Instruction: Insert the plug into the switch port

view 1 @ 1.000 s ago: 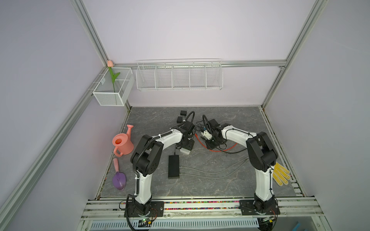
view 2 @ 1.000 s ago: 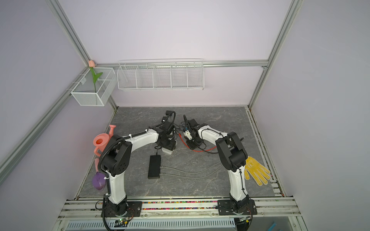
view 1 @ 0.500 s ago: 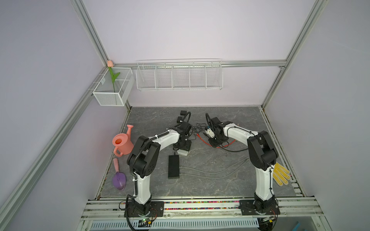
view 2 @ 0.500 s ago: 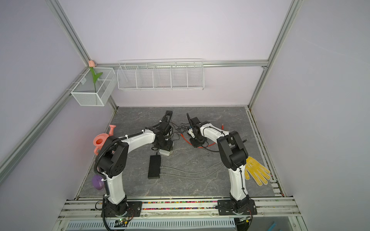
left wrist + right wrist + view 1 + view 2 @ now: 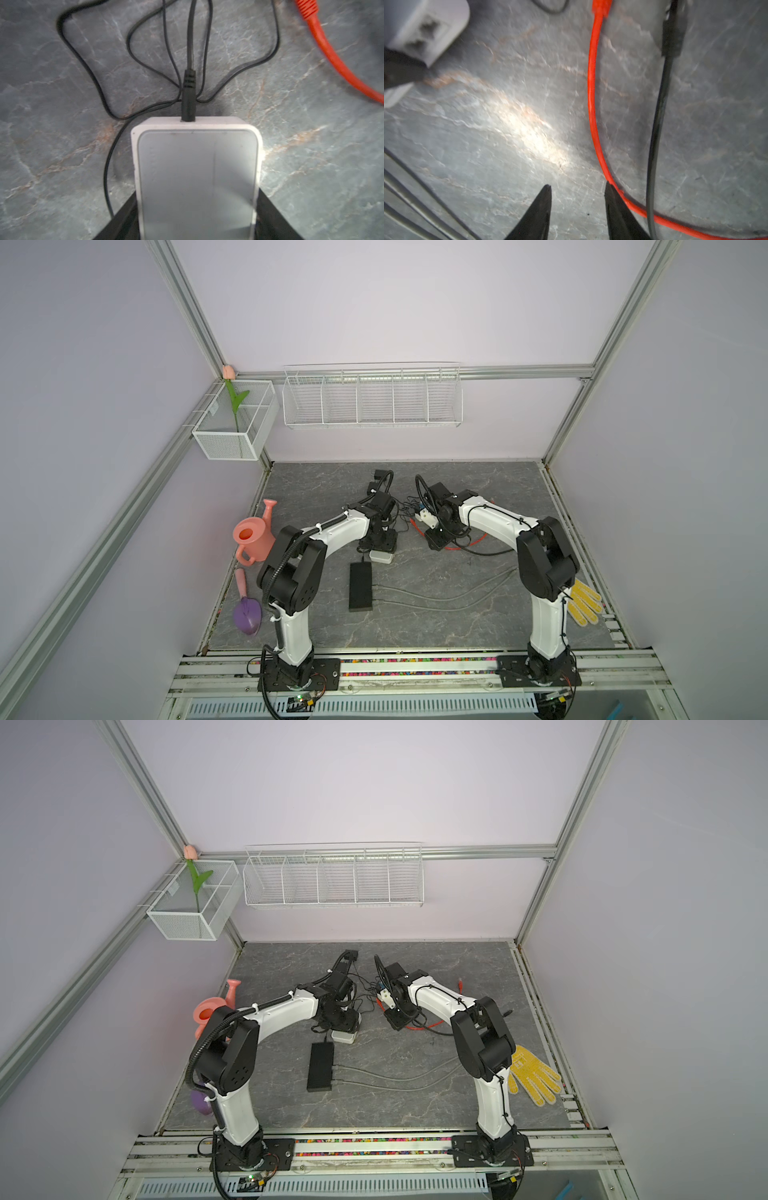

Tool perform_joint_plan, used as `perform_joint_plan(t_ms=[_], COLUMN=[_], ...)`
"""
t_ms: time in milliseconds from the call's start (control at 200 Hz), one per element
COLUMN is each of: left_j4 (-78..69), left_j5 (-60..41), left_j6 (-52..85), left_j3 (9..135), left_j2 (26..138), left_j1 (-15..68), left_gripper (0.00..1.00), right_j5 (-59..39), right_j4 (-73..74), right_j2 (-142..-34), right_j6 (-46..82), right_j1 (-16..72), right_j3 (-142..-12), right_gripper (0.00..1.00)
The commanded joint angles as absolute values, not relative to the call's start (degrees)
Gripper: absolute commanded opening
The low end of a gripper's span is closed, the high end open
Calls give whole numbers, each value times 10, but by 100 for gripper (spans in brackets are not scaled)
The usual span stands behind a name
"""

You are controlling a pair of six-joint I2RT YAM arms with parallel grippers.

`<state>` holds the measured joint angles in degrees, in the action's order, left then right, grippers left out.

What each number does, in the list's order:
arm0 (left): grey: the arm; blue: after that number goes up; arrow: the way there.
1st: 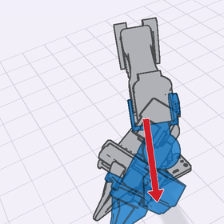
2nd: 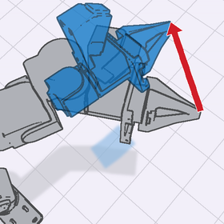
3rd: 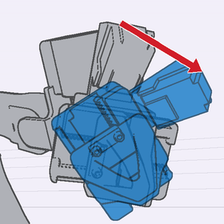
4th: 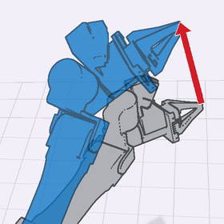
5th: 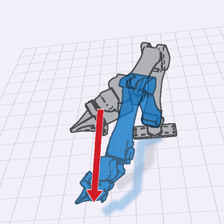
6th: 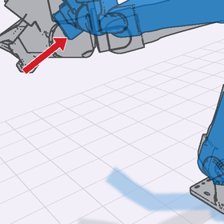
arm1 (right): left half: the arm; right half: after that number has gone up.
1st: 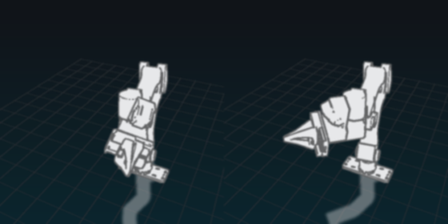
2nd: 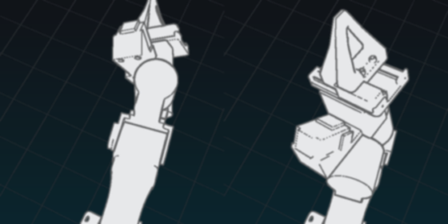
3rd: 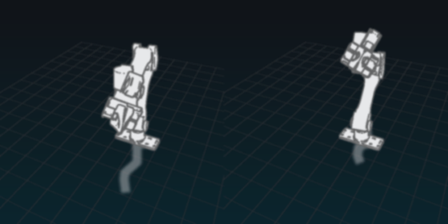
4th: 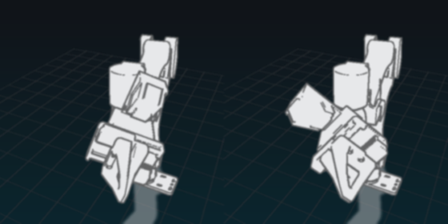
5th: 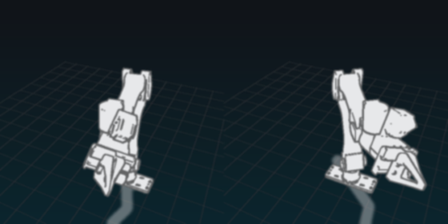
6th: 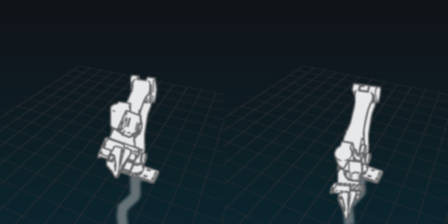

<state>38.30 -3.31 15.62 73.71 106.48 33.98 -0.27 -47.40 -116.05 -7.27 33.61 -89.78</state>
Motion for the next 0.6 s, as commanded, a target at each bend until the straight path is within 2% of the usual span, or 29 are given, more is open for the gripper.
perform_joint_plan(t_ms=[0, 215, 380, 420, 520, 595], left_j4=[385, 375, 362, 360, 349, 340], left_j5=[-57, -77, -73, -69, -62, -64], left_j6=[172, 181, 190, 193, 204, 212], left_j3=[732, 722, 694, 687, 669, 662], left_j2=[1017, 1008, 1005, 1005, 1000, 995], left_j1=[334, 330, 334, 337, 340, 342], left_gripper=[66, 68, 69, 70, 78, 90], right_j5=[-9, -27, -30, -29, -29, -33], right_j4=[-472, -513, -500, -498, -496, -507], right_j2=[-1205, -1312, -1332, -1335, -1348, -1366], right_j6=[-81, -90, -85, -83, -83, -85], right_j1=[332, 327, 330, 330, 330, 330], right_j3=[-936, -1064, -1076, -1078, -1091, -1107], right_gripper=[46, 46, 47, 49, 53, 51])
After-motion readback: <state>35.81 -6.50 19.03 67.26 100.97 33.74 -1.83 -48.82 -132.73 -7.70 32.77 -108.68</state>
